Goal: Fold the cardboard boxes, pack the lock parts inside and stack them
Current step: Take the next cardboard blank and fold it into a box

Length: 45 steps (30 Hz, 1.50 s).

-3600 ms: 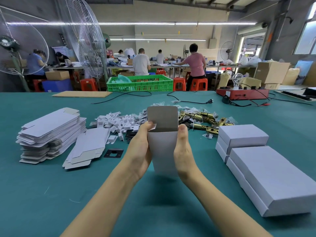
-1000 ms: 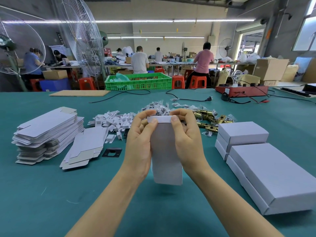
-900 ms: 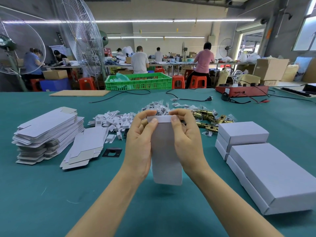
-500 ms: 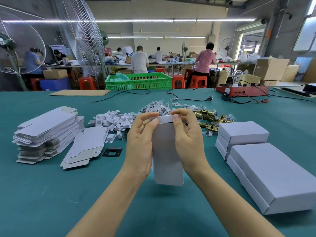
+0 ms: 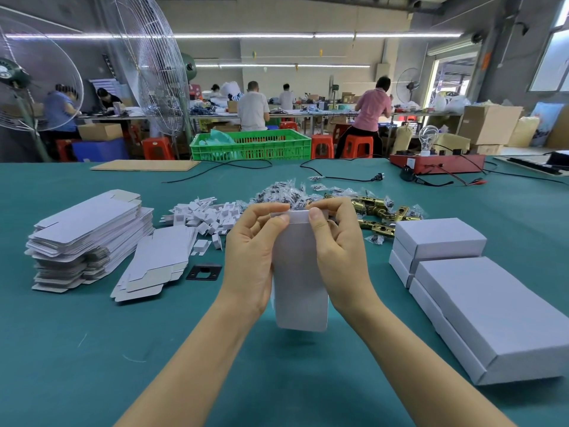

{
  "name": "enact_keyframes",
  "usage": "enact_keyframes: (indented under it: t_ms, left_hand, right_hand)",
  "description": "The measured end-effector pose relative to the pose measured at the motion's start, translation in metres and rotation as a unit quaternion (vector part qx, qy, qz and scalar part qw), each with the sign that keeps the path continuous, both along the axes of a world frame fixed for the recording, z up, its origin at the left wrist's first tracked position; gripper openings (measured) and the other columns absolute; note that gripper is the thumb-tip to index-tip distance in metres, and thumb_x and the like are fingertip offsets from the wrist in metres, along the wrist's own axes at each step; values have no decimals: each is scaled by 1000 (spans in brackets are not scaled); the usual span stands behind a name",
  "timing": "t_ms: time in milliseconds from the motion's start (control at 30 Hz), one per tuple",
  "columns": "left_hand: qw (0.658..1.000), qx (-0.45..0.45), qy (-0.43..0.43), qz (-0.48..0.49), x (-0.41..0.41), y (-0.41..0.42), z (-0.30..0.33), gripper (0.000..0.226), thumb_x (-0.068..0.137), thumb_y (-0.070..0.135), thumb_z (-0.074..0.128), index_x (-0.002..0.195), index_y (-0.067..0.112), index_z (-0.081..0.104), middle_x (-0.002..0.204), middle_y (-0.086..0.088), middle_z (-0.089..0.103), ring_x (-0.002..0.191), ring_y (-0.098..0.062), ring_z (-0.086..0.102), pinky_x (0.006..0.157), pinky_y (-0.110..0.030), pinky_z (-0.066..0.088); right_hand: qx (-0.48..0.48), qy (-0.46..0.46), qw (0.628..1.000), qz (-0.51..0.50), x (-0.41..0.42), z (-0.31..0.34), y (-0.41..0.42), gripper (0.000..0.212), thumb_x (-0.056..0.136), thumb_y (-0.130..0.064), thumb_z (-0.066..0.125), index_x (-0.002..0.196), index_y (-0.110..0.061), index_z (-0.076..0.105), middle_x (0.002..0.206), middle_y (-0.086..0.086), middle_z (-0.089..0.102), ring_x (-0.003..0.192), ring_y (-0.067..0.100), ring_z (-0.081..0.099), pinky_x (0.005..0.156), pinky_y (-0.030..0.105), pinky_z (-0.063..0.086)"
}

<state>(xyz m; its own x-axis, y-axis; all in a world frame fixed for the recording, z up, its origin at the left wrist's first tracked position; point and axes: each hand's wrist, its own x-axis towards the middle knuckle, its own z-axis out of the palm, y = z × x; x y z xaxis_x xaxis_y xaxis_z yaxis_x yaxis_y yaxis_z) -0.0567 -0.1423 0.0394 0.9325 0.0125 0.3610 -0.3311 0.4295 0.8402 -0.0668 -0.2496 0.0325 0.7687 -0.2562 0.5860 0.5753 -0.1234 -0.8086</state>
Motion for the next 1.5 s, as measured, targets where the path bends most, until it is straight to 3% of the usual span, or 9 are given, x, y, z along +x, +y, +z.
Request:
enact_keyframes:
  t_ms: [200,433,567,733,1000,1200,1500]
  left_hand:
    - [1000,-1,-5,-19,2,0,-2,26,91,2,59,78,22,70,76,7,67,71,-8,60,59,-23,49]
    - [998,-27,20,-48,4,-2,-2,4,85,13,65,83,15,67,81,3,69,72,-9,62,60,-21,52]
    - [998,-31,29,-39,3,-3,-1,4,85,17,65,82,16,67,79,3,69,69,-7,61,58,-20,51]
    - [999,-10,36,-18,1,-5,-1,21,95,6,48,83,11,65,74,2,68,62,-6,60,51,-19,48]
    - [999,1,32,-18,1,-4,0,26,92,3,45,79,9,66,76,0,68,64,-7,60,52,-18,47]
    - [999,5,35,-21,1,-4,-1,35,91,2,45,69,15,69,78,0,70,65,-7,61,53,-19,47]
    - [999,20,32,-18,2,-5,-2,45,89,-2,43,62,19,72,82,1,73,75,-6,64,69,-26,48]
  right_hand:
    - [-3,-3,1000,-2,0,1,-3,9,99,-16,52,93,-23,54,82,-12,57,75,11,52,70,30,43]
    - [-1,-11,1000,6,1,2,-6,8,98,-14,53,91,-18,54,75,-18,55,69,5,50,64,20,42]
    - [6,10,1000,2,2,1,-5,9,99,-18,52,91,-15,54,72,-20,57,66,-1,49,62,17,41]
    - [10,29,999,-10,2,3,-2,13,100,-21,49,91,-13,55,77,-13,56,70,0,50,65,19,42]
    - [24,54,998,-12,0,3,0,9,99,-16,49,93,-13,54,87,-5,58,79,5,53,76,30,45]
    - [22,48,999,-8,0,3,-1,11,98,-9,46,91,-7,55,83,-5,57,74,1,50,67,18,41]
    - [17,46,999,-12,2,1,-2,24,93,0,43,82,-17,55,73,-15,57,70,0,49,65,15,41]
